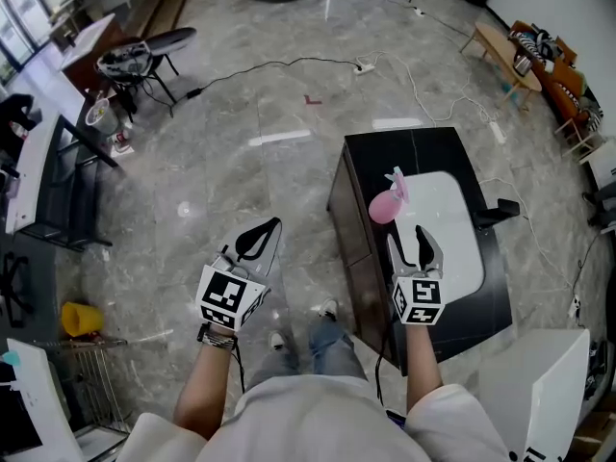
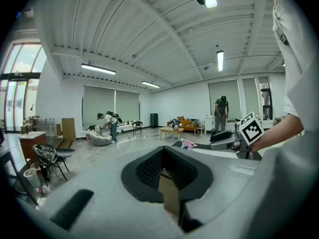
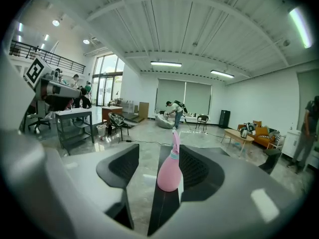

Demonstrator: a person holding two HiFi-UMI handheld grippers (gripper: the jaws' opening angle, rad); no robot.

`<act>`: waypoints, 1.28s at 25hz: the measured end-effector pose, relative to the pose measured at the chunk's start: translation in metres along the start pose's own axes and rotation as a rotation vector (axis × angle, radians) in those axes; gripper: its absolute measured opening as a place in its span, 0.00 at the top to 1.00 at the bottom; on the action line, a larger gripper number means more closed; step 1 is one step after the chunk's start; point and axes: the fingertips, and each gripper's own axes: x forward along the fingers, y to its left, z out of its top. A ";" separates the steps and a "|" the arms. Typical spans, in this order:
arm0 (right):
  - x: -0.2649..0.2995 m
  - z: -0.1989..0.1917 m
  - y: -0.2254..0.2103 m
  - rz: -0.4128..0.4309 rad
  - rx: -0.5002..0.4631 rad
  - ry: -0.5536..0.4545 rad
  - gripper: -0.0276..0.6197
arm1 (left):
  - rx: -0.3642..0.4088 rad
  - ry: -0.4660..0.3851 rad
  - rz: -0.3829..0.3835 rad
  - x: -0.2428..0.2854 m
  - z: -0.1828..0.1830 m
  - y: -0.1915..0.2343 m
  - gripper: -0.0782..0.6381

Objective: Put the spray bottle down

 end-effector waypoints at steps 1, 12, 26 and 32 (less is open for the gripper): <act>-0.005 0.004 0.006 0.010 0.002 -0.011 0.57 | 0.004 -0.005 -0.003 -0.004 0.001 0.000 0.89; -0.062 0.055 0.067 0.125 0.000 -0.096 0.76 | 0.036 -0.048 -0.032 -0.048 0.014 -0.001 0.89; -0.133 0.136 0.106 0.070 -0.062 -0.201 0.95 | 0.095 -0.119 -0.082 -0.098 0.053 -0.008 0.89; -0.149 0.163 0.127 0.098 -0.050 -0.227 0.95 | 0.116 -0.141 -0.071 -0.119 0.067 -0.003 0.89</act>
